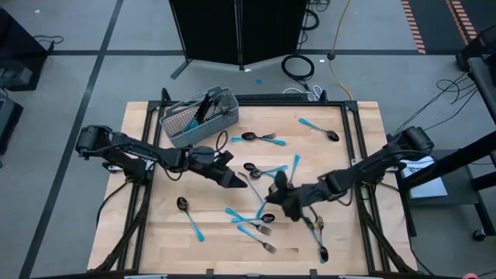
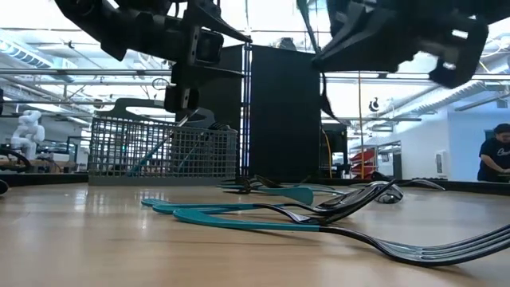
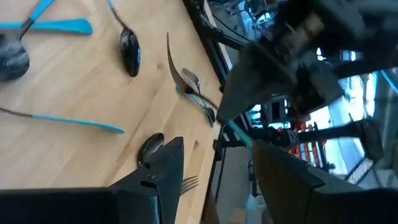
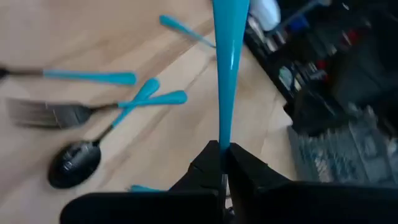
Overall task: Sort silverware
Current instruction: Put the blue fork in the silverware rack
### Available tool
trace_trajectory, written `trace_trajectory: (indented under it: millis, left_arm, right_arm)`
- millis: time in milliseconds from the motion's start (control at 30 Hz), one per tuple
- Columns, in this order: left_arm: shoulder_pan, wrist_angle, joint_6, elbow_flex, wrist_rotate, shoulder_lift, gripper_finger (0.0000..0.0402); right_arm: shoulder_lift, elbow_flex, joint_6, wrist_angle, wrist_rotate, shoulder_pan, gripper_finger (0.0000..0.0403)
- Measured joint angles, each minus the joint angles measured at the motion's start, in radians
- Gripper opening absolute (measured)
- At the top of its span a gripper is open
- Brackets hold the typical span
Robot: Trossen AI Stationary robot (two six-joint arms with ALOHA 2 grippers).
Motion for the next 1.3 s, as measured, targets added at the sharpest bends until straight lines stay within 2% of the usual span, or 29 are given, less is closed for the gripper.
trace_trajectory:
  millis: [100,300,400,700,867,1300]
  left_arm:
    - [-0.008,-0.036,-0.059,0.000,-0.022,0.001,0.0185]
    - [-0.049,-0.069,-0.105,0.000,-0.057,0.009,0.0185]
    - [-0.073,-0.095,-0.080,0.000,-0.100,0.009,0.0185]
    - [-0.101,-0.152,-0.033,0.001,-0.126,0.009,0.0185]
    - [-0.113,-0.198,-0.018,0.001,-0.113,0.010,0.0185]
    - [-0.109,-0.189,0.026,0.001,-0.111,0.009,0.0185]
  right_arm:
    - [0.085,0.136,-0.036,-0.138,0.033,0.001,0.0000]
    - [0.274,0.462,0.031,-0.580,0.220,0.002,0.0000]
    - [0.351,0.565,0.043,-0.681,0.281,0.002,0.0000]
    - [0.464,0.709,-0.021,-0.679,0.292,-0.022,0.0000]
    - [0.472,0.722,-0.021,-0.681,0.297,-0.045,0.0000]
    - [0.472,0.722,-0.033,-0.645,0.284,-0.051,0.0000]
